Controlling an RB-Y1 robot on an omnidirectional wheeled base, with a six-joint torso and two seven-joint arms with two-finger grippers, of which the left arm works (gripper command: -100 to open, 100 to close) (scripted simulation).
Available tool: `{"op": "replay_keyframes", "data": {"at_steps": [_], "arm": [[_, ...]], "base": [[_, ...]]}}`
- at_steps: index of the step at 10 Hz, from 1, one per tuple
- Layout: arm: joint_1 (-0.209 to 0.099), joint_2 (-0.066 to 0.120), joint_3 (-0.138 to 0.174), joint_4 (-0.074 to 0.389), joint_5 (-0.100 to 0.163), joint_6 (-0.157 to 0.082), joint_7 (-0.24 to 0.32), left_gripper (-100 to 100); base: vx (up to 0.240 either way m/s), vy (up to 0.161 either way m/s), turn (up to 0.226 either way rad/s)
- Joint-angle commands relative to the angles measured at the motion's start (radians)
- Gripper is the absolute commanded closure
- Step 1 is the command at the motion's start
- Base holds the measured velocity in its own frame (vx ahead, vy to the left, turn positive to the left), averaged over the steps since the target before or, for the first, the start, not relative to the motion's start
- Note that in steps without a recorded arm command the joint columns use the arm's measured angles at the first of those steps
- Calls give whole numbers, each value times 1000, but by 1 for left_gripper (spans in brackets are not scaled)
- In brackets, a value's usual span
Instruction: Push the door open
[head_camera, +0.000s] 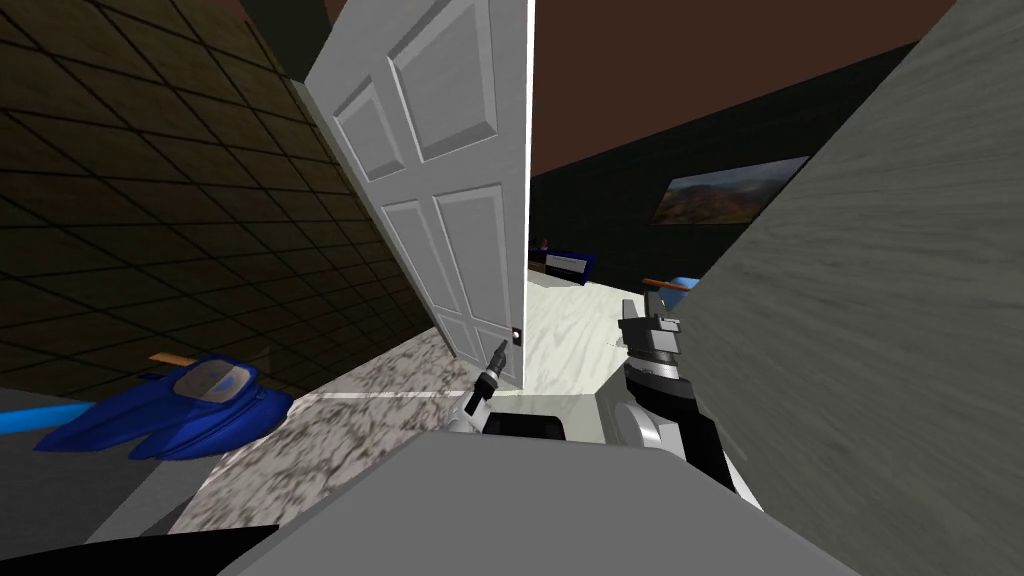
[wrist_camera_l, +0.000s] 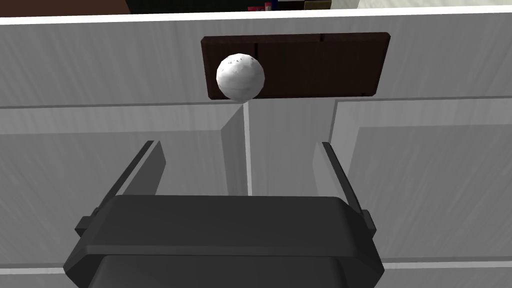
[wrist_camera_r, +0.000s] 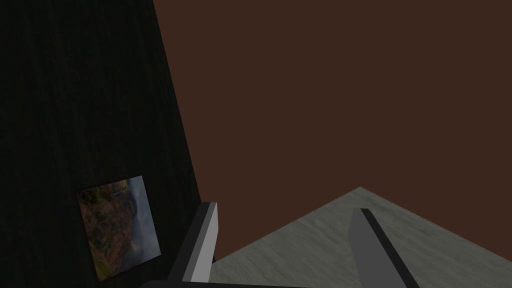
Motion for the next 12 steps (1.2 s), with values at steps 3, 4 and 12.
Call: {"op": "replay_keyframes", "data": {"at_steps": [3,4,12], "arm": [[0,-10,8,4,3,-6,-9,-100],[-1,-18,10,5,4,-8,-11,-100],[4,-19,9,-3,4,-5,-11,100]], "base": [[180,-71,-25],[159,-81,-26],[20,-10,-3]]}}
